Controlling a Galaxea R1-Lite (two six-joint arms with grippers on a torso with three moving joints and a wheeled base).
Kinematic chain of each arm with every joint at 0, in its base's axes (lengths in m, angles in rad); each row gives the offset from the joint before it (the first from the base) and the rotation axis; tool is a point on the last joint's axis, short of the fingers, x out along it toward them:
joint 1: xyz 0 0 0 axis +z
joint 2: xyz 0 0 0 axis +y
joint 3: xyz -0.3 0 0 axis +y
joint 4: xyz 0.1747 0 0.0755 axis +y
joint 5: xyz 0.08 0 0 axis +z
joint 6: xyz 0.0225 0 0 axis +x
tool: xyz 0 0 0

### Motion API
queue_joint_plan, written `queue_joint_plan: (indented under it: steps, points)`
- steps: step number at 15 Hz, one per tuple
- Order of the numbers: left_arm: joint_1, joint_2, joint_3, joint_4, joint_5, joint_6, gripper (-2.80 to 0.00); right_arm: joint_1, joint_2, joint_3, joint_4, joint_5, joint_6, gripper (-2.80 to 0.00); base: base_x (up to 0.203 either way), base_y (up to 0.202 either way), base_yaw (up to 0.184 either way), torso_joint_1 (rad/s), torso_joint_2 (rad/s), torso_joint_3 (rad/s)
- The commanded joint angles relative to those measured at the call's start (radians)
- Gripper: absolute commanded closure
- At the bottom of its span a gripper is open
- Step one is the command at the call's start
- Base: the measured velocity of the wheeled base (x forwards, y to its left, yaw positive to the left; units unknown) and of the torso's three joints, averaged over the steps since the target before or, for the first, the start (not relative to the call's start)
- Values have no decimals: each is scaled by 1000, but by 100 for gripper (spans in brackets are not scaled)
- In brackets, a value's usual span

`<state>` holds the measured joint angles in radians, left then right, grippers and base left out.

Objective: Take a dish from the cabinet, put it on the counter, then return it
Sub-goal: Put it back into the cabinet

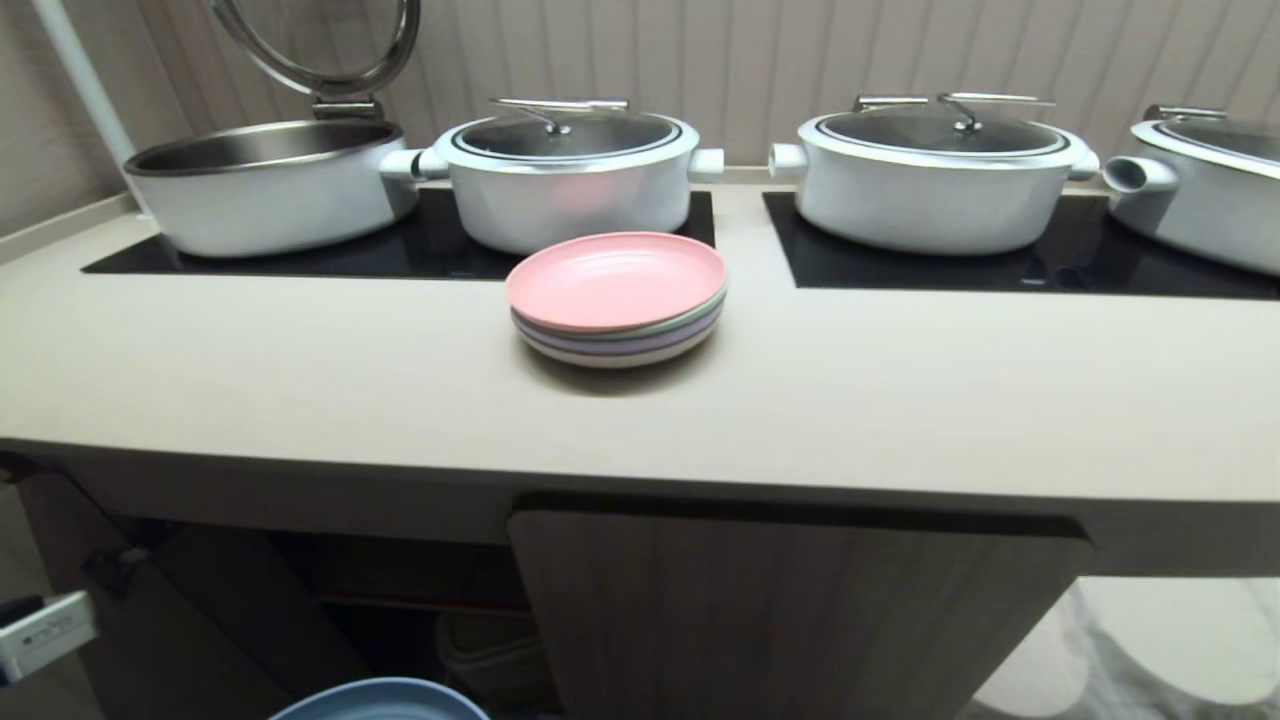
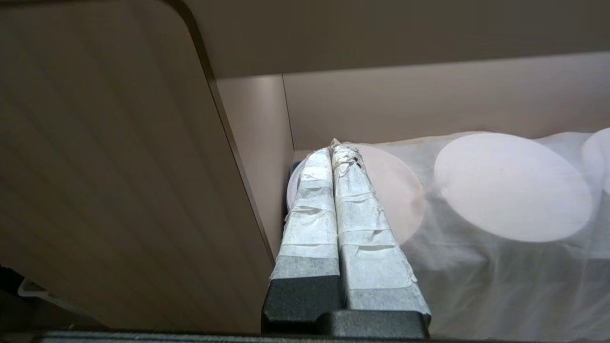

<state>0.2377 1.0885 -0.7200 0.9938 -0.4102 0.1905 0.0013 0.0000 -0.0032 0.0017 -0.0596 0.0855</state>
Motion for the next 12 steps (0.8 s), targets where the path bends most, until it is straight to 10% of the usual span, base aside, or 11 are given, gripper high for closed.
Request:
queue_joint_plan:
  steps: [1, 12]
  points:
    - [-3, 2, 2, 6, -2, 1, 0, 0, 0, 0, 0, 0, 0, 0, 0, 0, 0, -216, 509, 290]
    - [-3, 7, 4, 6, -1, 1, 0, 0, 0, 0, 0, 0, 0, 0, 0, 0, 0, -191, 480, 284]
